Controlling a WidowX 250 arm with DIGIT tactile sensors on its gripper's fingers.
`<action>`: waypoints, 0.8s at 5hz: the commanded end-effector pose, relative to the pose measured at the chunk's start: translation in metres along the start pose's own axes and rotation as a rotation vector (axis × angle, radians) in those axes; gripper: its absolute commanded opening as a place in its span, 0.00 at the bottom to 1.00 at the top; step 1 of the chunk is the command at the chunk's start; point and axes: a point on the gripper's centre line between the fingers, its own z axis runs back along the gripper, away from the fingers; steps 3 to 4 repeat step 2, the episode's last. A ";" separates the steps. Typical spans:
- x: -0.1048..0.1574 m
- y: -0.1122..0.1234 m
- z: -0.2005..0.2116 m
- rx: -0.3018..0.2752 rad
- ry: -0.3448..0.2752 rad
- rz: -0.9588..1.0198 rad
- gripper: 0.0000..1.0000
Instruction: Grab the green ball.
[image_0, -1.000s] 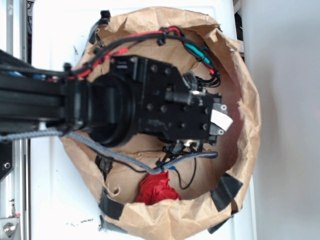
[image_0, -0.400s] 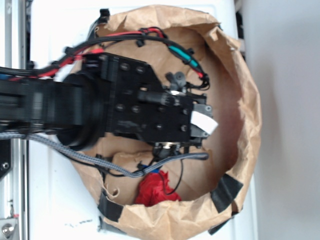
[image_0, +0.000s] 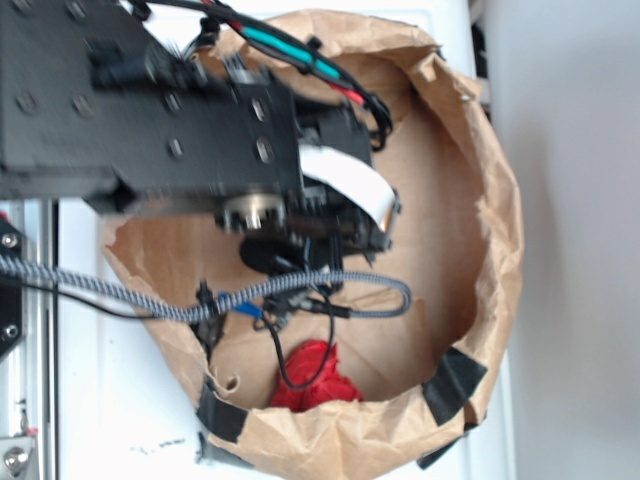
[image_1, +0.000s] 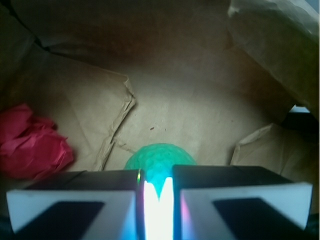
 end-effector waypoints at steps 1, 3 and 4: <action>0.006 0.006 0.022 0.027 -0.066 0.023 0.00; 0.008 0.004 0.022 0.055 -0.012 0.014 0.00; 0.008 0.004 0.022 0.055 -0.012 0.014 0.00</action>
